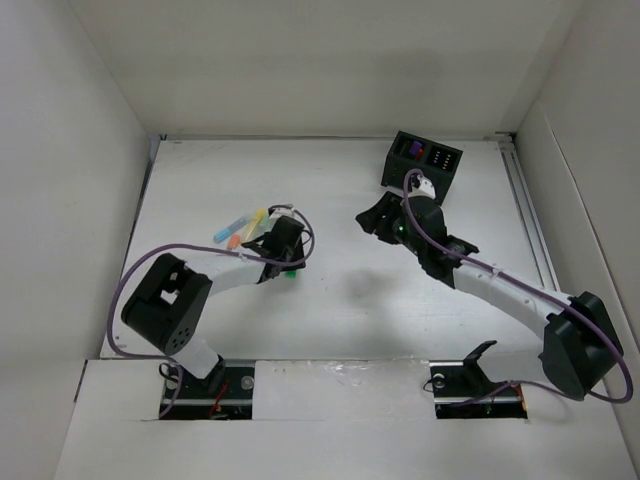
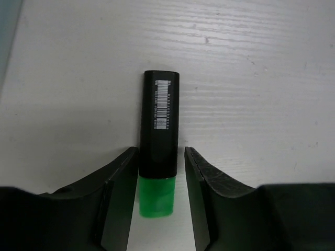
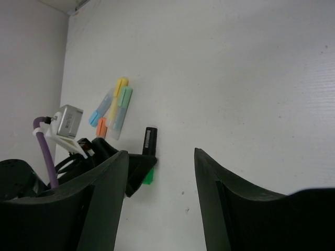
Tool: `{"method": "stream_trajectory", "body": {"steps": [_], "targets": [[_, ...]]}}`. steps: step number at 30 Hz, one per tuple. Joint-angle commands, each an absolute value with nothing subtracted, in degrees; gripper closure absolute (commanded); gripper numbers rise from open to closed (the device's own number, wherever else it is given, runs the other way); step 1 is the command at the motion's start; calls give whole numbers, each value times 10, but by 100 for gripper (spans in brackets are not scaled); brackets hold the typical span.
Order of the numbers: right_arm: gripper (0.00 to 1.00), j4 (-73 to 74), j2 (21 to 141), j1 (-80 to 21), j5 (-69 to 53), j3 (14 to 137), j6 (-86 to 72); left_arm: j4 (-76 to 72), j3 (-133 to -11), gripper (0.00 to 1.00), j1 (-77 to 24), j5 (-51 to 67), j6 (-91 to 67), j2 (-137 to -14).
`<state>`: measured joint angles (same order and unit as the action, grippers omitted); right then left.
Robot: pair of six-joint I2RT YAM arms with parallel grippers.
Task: Sort the stationery into containers
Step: Pick up the pen from the center of the board.
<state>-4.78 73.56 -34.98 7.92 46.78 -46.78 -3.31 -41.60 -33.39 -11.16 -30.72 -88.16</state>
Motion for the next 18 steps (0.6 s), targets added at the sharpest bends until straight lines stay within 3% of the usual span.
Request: {"method": "stream_trajectory", "body": {"steps": [1,5,7,11,18], "targets": [[40,-77,729,-355,83,499,-463,50,-456,63,-366,-202,-320,-930],[38,-77,723,-360,78,494,-463,41,-456,76,-378,-209,-337,-928],[36,-77,723,-360,85,489,-463,35,-451,89,-378,-204,-337,-928],[30,-77,718,-348,85,477,-468,19,-445,100,-378,-193,-337,-897],[21,-77,718,-343,57,477,-474,-74,-413,100,-378,-52,-309,-789]]}}
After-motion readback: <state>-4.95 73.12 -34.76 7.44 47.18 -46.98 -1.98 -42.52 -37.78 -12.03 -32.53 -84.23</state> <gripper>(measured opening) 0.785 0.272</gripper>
